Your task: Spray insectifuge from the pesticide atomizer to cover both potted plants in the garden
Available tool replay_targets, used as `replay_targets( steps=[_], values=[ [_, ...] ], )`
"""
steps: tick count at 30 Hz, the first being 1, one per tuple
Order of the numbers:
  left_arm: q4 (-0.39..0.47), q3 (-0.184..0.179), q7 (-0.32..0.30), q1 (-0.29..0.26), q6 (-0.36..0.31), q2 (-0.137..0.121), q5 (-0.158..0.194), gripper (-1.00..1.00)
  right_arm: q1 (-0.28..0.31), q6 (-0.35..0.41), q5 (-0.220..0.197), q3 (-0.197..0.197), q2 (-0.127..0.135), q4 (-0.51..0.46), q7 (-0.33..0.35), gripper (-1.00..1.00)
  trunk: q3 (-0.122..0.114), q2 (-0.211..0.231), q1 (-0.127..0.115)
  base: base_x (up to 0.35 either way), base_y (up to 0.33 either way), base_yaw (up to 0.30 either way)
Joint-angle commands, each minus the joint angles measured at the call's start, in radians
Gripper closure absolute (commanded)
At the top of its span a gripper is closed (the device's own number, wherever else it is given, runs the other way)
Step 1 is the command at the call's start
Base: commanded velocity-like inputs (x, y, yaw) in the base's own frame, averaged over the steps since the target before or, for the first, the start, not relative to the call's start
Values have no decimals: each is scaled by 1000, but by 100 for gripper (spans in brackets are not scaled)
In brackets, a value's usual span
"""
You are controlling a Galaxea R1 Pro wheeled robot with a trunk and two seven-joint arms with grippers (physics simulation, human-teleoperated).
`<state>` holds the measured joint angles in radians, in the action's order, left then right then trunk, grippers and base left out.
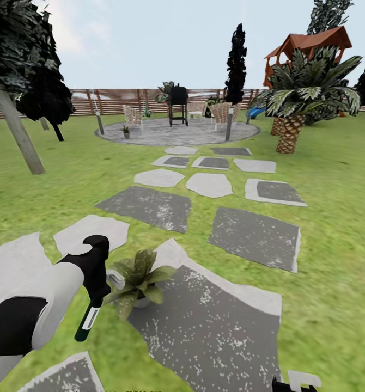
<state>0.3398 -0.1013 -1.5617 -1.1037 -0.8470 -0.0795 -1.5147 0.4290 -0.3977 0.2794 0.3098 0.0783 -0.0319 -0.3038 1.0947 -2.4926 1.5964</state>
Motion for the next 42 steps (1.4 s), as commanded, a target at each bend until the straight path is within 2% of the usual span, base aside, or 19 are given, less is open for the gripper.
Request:
replay_targets(
  steps=[1,8,27,37,42],
  values=[
    [1,-6,-9,-1,-11,0,-4,100,1,-3,11,8,0,1,-3,-100,1,0,0,0,-296,272],
    [1,-6,-9,-1,-11,1,-4,100,1,-3,11,8,0,1,-3,-100,1,0,0,4,-296,256],
    [1,-6,-9,-1,-11,1,-4,100,1,-3,12,8,0,1,-3,-100,1,0,0,62,-298,17],
    [-2,-9,-9,2,-11,-1,-6,100,1,-3,11,8,0,1,-3,-100,1,0,0,0,-298,252],
    [-2,-8,-9,33,-11,-2,-4,100,1,-3,11,8,0,1,-3,-100,1,0,0,0,-299,276]
  ],
)
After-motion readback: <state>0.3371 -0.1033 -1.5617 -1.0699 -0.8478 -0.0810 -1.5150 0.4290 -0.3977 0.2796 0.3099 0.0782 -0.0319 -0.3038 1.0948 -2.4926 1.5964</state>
